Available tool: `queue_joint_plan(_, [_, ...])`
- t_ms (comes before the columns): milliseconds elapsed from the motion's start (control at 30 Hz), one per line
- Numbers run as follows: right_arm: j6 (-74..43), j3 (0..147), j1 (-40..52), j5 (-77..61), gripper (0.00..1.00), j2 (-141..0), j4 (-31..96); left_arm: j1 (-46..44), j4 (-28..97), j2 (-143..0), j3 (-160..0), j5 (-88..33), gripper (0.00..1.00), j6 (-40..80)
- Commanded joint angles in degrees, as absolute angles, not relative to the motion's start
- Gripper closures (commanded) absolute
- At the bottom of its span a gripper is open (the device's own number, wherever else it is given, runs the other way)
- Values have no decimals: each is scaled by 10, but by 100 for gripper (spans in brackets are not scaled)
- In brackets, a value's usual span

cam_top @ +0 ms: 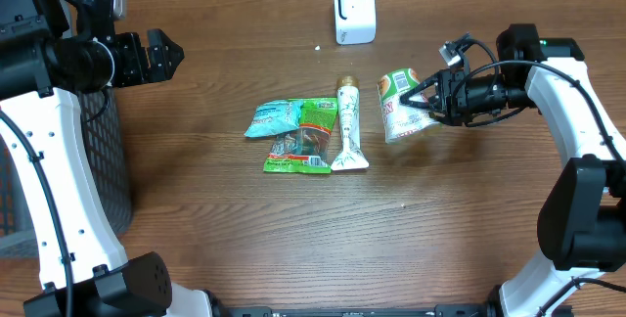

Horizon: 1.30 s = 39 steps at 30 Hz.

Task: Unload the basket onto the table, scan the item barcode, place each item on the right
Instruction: 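Grasp the cup noodle with the right gripper and lift it, then carry the cup noodle to the white scanner at the back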

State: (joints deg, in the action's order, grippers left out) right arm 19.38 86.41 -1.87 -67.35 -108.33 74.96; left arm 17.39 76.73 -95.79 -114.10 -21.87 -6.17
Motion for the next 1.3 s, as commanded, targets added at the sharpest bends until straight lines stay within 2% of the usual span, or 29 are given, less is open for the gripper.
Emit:
queue_joint_plan(0, [223, 877, -19, -806, 31, -1080, 751, 177, 766, -956, -1147, -217, 0, -60])
queue_joint_plan(200, [222, 879, -20, -875, 32, -1080, 751, 177, 766, -956, -1147, -216, 0, -60])
queue_joint_plan(333, [221, 879, -19, -832, 36, -1080, 743, 177, 766, -956, -1147, -216, 0, -60])
queue_joint_plan(433, [206, 879, -8, -727, 40, -1080, 722, 177, 766, -956, -1147, -217, 0, -60])
queue_joint_plan(700, [21, 884, 83, -313, 40, -1080, 577, 177, 766, -956, -1147, -216, 1, -60])
queue_joint_plan(800, [12, 900, 119, -161, 40, -1080, 544, 177, 766, -956, -1147, -217, 0, -60])
queue_joint_plan(867, [15, 907, 132, -126, 40, -1080, 532, 177, 766, -956, -1147, -217, 0, -60])
queue_joint_plan(1033, [34, 945, 145, -213, 40, -1080, 541, 177, 766, -956, -1147, -217, 0, -60])
queue_joint_plan(1267, [90, 1086, 137, -389, 40, -1080, 631, 177, 766, -956, -1147, -216, 0, -60])
